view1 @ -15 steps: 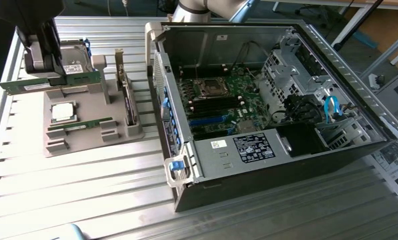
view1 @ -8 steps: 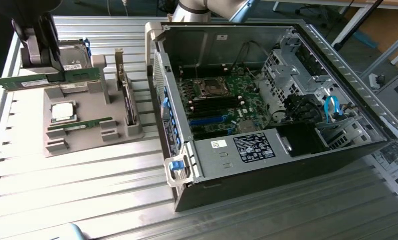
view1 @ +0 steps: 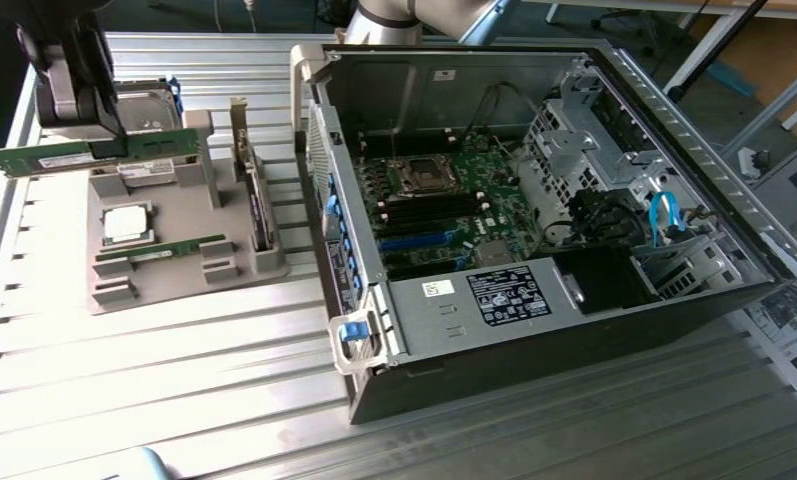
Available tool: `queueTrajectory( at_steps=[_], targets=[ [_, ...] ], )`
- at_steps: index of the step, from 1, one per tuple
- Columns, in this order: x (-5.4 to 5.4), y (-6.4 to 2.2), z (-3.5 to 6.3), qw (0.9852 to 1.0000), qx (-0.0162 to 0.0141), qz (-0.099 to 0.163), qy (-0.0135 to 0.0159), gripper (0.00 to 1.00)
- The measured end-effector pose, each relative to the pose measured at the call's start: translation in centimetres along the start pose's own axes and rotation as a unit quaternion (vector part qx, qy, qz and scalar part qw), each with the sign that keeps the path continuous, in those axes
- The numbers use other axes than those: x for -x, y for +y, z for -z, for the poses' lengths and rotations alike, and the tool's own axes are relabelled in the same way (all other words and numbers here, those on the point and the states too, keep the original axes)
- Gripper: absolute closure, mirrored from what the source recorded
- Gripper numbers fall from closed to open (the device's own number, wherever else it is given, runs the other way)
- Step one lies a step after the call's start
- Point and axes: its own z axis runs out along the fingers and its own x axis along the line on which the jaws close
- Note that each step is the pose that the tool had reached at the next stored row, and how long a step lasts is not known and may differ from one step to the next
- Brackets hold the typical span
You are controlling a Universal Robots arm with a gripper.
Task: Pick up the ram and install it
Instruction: 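Pick up the ram and move it above insertion slot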
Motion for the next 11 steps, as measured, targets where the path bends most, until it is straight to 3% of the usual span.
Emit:
queueTrajectory(
  at_steps=[11],
  targets=[
    [0.04, 0.03, 0.80, 1.0000, 0.0000, 0.000, 0.0000, 0.87]
  ],
)
